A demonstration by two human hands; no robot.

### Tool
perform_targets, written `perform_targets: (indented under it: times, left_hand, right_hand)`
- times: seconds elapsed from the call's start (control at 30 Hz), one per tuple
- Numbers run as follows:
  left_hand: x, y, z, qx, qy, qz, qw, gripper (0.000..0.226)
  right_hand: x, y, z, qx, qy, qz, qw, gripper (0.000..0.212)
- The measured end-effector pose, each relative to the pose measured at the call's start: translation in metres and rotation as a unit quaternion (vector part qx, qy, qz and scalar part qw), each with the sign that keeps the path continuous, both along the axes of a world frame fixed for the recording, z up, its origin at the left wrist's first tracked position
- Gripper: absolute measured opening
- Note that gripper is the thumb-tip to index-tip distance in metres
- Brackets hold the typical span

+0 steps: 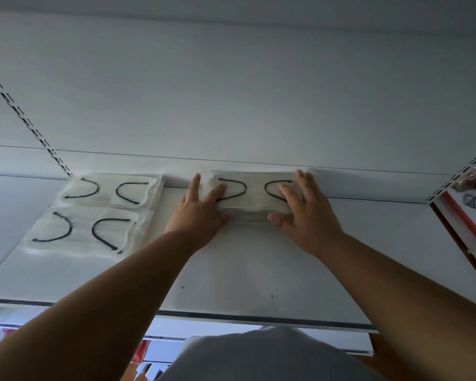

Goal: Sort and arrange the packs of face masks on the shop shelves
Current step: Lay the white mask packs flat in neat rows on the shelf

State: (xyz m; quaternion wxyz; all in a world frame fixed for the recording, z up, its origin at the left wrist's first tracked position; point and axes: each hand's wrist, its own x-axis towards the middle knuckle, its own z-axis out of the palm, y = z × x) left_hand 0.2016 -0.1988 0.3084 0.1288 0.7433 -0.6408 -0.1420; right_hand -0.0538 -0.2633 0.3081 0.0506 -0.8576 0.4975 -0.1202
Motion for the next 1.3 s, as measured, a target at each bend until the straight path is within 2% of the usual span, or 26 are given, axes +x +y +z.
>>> perform_targets:
  times: [0.13,0.23,0.3,0.4,0.5,0.57,0.7,0.83,0.97,1.07,1.13,1.2,1.23,1.3]
  left_hand:
    - [0.003,-0.007,-0.009,-0.013,0.085,0.017,0.996,0.074]
    - [0.0,-0.009,-0.009,-0.031,0.115,0.024,0.993,0.073]
    - [-0.001,-0.007,-0.011,-0.03,0.116,0.025,0.993,0.073]
    - [-0.001,-0.005,-0.006,-0.022,0.077,0.019,0.997,0.071]
    - [-0.003,-0.001,0.004,-0.087,-0.024,-0.025,0.996,0.062]
    - [-0.001,-0.001,0.006,-0.126,-0.06,-0.069,0.988,0.054]
    - [0.001,-0.005,-0.002,-0.08,0.016,-0.013,0.997,0.051]
    - [0.0,-0.005,-0.009,-0.078,0.071,-0.024,0.994,0.055]
    - [-0.002,-0.006,-0.013,-0.087,0.101,-0.011,0.991,0.049]
    - [-0.008,-0.007,-0.009,-0.076,0.107,-0.014,0.991,0.047]
    - [-0.007,-0.004,-0.008,-0.064,0.08,-0.026,0.994,0.05]
    - [-0.002,0.001,-0.007,-0.098,-0.048,-0.058,0.992,0.06]
    - [0.0,0.003,-0.006,-0.14,-0.116,-0.088,0.98,0.064]
    - [0.002,0.002,-0.002,-0.21,-0.179,-0.148,0.95,0.062]
  right_hand:
    - [0.003,0.007,-0.015,0.134,-0.146,-0.09,0.976,0.081]
    - [0.009,0.005,-0.012,0.126,-0.191,-0.095,0.969,0.083]
    - [0.011,0.005,-0.009,0.134,-0.176,-0.091,0.971,0.087]
    - [0.008,0.004,-0.007,0.143,-0.103,-0.091,0.98,0.091]
    - [0.004,0.003,-0.003,0.02,-0.02,-0.078,0.997,0.089]
    - [0.002,0.0,-0.001,-0.017,-0.002,-0.039,0.999,0.092]
    - [0.005,-0.006,-0.001,0.031,0.025,0.017,0.999,0.107]
    - [0.008,-0.007,-0.002,0.027,0.04,0.013,0.999,0.09]
    - [0.008,-0.002,-0.005,-0.038,0.027,0.027,0.999,0.071]
    - [0.009,0.0,-0.008,-0.017,0.048,0.039,0.998,0.072]
    - [0.009,0.0,-0.007,-0.043,0.068,0.035,0.996,0.07]
    - [0.008,0.002,-0.004,-0.107,0.078,0.049,0.99,0.063]
    - [0.007,0.002,-0.003,-0.138,0.079,0.071,0.985,0.061]
    - [0.007,0.0,-0.004,-0.183,0.076,0.126,0.972,0.055]
